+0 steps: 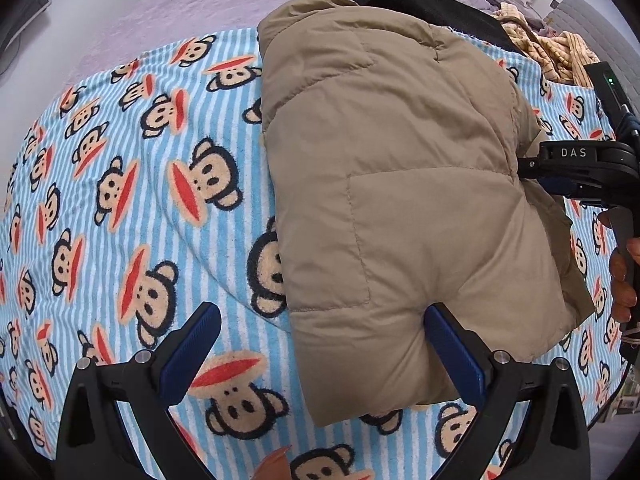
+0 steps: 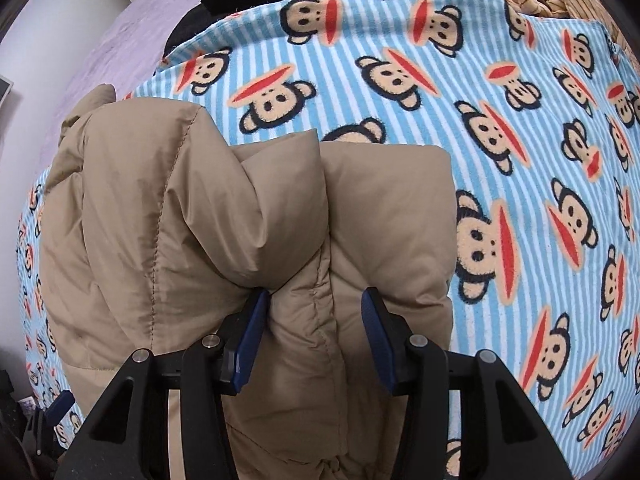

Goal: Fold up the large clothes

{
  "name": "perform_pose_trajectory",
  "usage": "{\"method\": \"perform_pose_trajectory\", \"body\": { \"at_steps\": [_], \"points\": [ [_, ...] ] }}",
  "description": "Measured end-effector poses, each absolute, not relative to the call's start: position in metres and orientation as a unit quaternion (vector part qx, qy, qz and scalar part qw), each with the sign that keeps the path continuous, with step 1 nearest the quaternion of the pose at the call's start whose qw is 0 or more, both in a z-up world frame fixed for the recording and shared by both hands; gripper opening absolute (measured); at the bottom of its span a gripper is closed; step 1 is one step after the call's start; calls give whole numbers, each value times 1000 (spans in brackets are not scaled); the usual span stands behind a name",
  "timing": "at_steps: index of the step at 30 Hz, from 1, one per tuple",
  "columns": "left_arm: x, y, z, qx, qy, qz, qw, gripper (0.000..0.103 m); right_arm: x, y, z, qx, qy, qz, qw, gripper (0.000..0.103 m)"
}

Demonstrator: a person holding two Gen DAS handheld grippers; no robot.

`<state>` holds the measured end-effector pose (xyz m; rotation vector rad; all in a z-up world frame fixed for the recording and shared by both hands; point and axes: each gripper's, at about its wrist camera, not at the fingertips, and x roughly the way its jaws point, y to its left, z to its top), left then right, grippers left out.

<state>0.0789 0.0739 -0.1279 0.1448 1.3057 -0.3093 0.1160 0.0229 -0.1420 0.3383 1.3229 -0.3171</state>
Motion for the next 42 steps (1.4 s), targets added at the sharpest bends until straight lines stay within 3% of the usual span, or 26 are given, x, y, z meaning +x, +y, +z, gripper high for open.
{"method": "perform_pose_trajectory", "body": {
  "at_steps": [4, 6, 13, 42],
  "points": [
    [79, 76, -127, 57, 611, -135, 778, 102, 108, 21, -134, 165, 607, -143, 764, 61],
    [79, 77, -126, 54, 613, -130, 777, 102, 100, 23, -129, 169, 604, -137, 766, 73],
    [78, 77, -124, 59, 618, -121, 775, 102, 67, 30, -114, 159, 602, -128, 772, 79],
    [40, 83, -109, 84, 623, -120, 768, 102, -28, 63, -105, 174, 606, -135, 764, 79]
  ]
}}
